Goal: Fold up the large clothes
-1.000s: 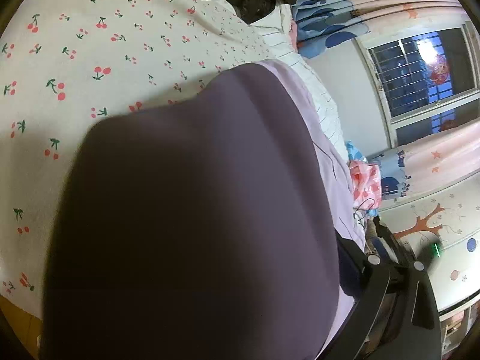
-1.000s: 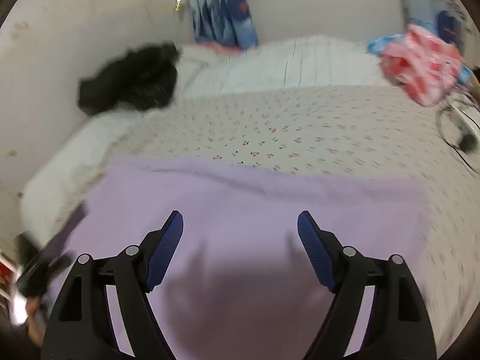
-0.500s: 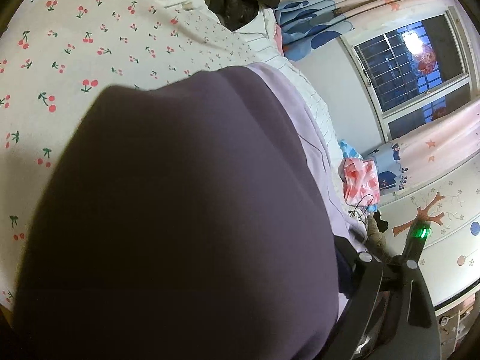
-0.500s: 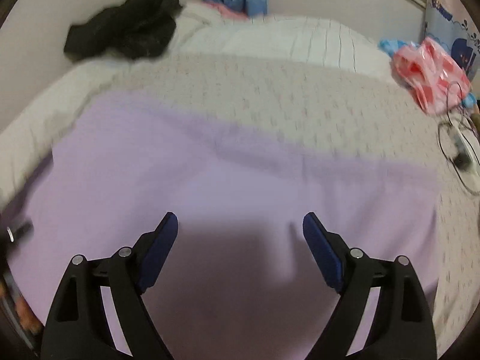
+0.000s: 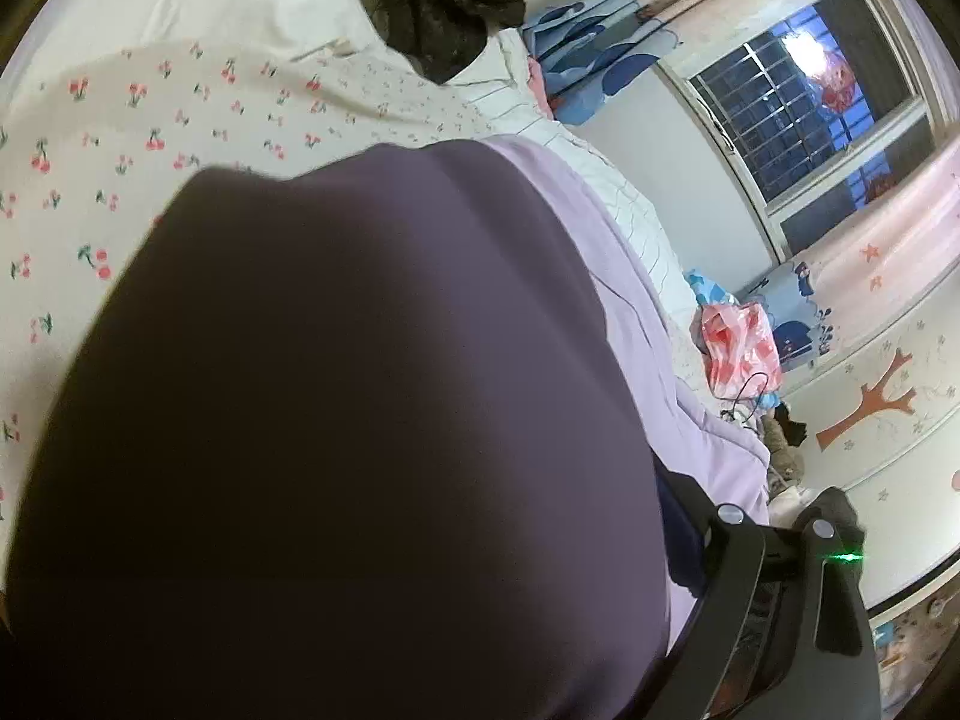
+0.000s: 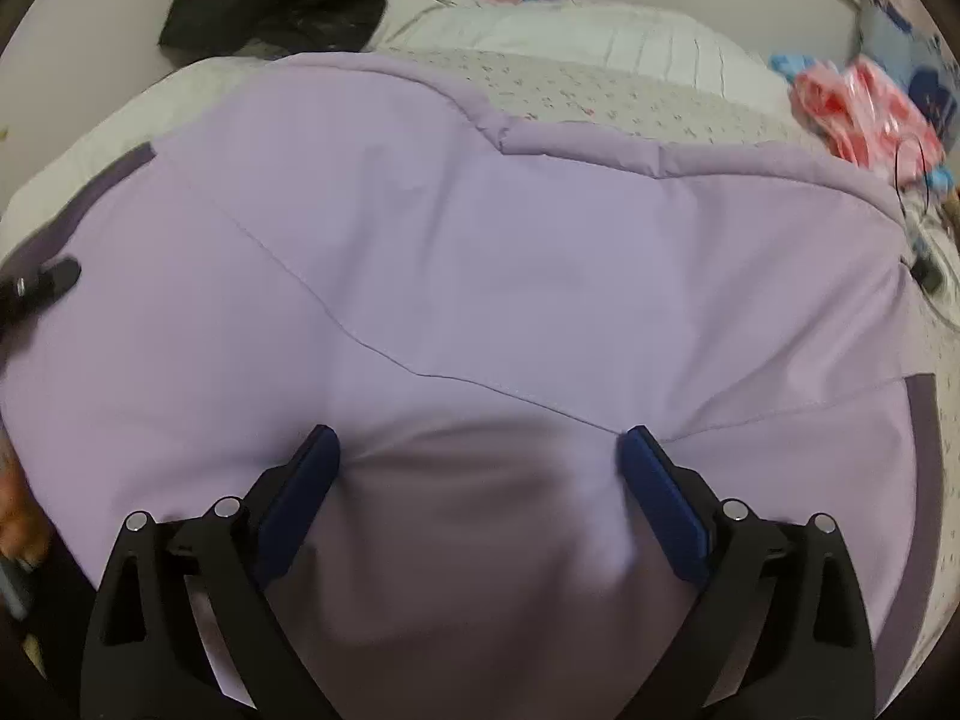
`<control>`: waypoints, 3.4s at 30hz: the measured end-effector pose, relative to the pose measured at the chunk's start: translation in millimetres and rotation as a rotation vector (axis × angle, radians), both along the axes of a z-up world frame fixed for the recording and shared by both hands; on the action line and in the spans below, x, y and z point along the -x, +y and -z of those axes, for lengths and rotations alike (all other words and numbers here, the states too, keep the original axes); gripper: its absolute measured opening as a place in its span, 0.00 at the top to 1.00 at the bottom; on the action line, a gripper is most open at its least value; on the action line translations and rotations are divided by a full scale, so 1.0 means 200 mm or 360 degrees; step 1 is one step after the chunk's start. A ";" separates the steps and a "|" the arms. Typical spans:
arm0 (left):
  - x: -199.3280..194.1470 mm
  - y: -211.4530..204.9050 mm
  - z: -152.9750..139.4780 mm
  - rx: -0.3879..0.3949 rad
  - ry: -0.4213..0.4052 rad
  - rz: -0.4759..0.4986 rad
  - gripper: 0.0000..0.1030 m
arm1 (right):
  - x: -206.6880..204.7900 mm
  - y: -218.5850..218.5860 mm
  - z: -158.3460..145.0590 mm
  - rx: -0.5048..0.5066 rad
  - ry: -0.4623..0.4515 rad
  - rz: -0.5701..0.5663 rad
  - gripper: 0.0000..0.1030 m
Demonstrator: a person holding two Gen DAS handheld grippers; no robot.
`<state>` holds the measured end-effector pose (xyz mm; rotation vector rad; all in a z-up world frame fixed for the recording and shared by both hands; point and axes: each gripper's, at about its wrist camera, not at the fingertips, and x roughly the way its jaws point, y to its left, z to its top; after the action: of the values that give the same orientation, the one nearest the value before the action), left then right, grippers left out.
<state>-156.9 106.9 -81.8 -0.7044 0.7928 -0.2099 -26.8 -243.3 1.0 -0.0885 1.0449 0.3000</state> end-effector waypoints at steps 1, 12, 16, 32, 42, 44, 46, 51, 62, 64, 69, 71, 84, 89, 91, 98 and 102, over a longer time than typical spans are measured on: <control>0.00 0.00 -0.01 -0.0011 -0.0001 0.0007 0.14 | 0.01 -0.02 -0.05 -0.0034 -0.0019 0.0032 0.11; 0.03 -0.05 -0.09 -0.0113 -0.0072 0.0023 0.14 | 0.19 0.05 -0.06 0.0039 -0.0105 -0.0052 0.07; 0.03 -0.08 -0.13 -0.0148 -0.0092 0.0018 0.14 | 0.25 0.06 0.03 0.0083 -0.0079 -0.0101 0.07; 0.14 -0.41 -0.52 -0.0303 -0.0443 0.0162 0.15 | 0.35 0.03 0.00 0.0001 -0.0161 -0.0157 0.06; 0.15 -0.64 -0.67 -0.0254 -0.0533 0.0327 0.24 | 0.47 -0.36 -0.16 -0.0710 -0.0236 -0.0130 0.06; 0.14 -0.74 -0.74 -0.0239 -0.0577 0.0415 0.29 | 0.51 -0.56 -0.23 -0.0840 -0.0344 -0.0024 0.06; 0.15 -0.88 -0.79 -0.0252 -0.0624 0.0502 0.30 | 0.52 -0.83 -0.24 -0.1126 -0.0348 0.0130 0.06; 0.22 -1.41 -0.74 -0.0367 -0.0708 0.0829 0.30 | 0.51 -1.46 -0.10 -0.1870 -0.0316 0.0483 0.06; 0.48 -2.18 -0.34 -0.0866 -0.0761 0.1407 0.30 | 0.08 -1.47 -0.63 -0.0893 -0.0257 0.0158 0.06; 0.46 -2.16 -0.34 -0.0869 -0.0754 0.1426 0.30 | -0.03 -1.23 -0.60 -0.0695 -0.0108 0.0059 0.06; 0.44 -2.08 -0.37 -0.0857 -0.0710 0.1543 0.30 | -0.15 -0.93 -0.27 -0.0238 0.0187 0.0060 0.06; 0.42 -1.97 -0.42 -0.0742 -0.0640 0.1614 0.30 | -0.12 -0.94 -0.20 -0.0180 0.0171 0.0113 0.07; -0.46 -1.12 -0.18 0.0037 0.0170 0.1011 0.24 | 0.20 -1.13 -0.02 -0.0132 -0.0110 0.0530 0.07; -0.53 -1.28 0.00 0.0149 0.0275 0.1094 0.05 | 0.31 -1.20 0.08 -0.0404 -0.0156 0.0702 0.07; -0.52 -1.32 -0.04 0.0049 0.0254 0.1130 0.05 | 0.32 -1.24 0.12 -0.0583 -0.0176 0.0724 0.07; -0.35 -1.29 -0.44 -0.0415 -0.0282 0.1104 0.20 | 0.25 -1.04 0.05 -0.0757 -0.0325 0.0632 0.06; -0.31 -0.92 -0.59 -0.0555 -0.0319 0.0883 0.20 | 0.04 -0.62 -0.03 -0.0884 -0.0315 0.0389 0.06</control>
<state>-95.5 -76.2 36.9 -0.1183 0.7923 -0.6174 -35.5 -367.4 7.2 0.4971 0.7371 0.3415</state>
